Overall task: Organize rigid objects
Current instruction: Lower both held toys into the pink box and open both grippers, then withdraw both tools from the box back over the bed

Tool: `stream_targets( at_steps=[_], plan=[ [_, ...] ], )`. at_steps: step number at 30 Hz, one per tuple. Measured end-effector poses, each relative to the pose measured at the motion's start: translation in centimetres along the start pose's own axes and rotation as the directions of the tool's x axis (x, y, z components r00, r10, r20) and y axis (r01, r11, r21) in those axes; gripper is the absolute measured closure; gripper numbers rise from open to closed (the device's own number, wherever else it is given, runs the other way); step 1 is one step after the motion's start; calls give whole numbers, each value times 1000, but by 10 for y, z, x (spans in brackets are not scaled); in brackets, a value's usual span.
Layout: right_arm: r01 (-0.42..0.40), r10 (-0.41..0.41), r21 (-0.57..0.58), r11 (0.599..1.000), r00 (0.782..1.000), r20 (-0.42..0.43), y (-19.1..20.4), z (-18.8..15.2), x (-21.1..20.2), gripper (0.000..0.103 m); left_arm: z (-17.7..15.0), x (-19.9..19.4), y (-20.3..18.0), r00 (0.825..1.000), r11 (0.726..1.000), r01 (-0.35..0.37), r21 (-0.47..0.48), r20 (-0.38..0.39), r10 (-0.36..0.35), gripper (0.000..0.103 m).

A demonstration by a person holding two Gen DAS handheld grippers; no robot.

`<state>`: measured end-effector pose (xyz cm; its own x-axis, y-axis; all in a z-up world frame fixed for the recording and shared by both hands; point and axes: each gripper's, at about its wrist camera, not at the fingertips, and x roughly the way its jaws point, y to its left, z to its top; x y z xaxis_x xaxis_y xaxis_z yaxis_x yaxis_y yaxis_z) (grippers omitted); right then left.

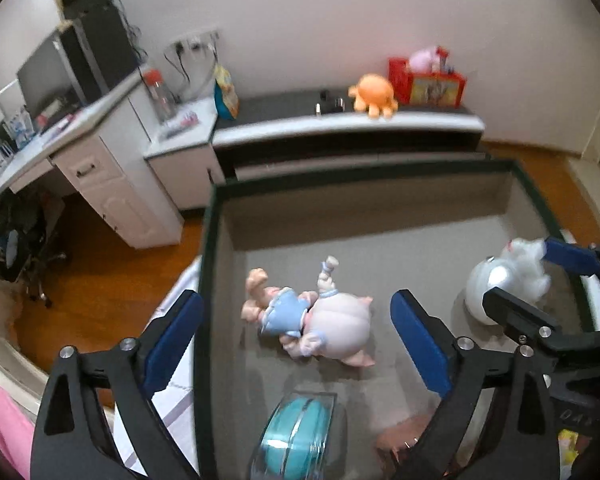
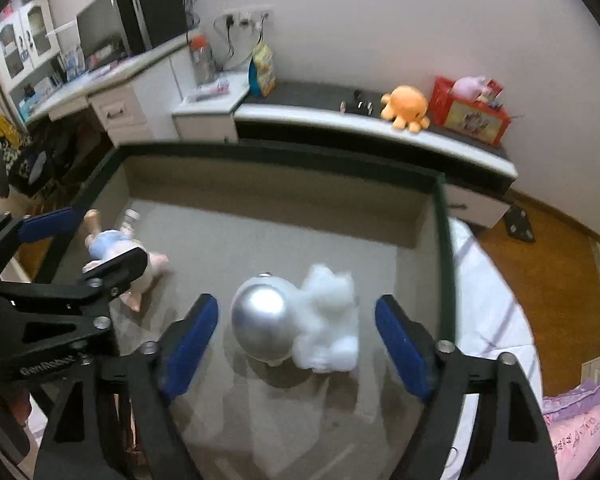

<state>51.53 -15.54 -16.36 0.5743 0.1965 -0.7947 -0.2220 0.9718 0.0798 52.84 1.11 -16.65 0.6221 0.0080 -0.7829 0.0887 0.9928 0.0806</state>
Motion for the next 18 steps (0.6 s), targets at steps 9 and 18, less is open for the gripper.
stream_targets(
  at_steps=[9,18],
  plan=[
    [-36,40,-18,999,968,247,19,-33,-110,19,-56,-138,8,951,999,11,-40,310,2,0],
    [20,9,-56,998,880,474,49,-120,-220,15,-150,-258,-8,851,999,7,-46,526,18,0]
  ],
)
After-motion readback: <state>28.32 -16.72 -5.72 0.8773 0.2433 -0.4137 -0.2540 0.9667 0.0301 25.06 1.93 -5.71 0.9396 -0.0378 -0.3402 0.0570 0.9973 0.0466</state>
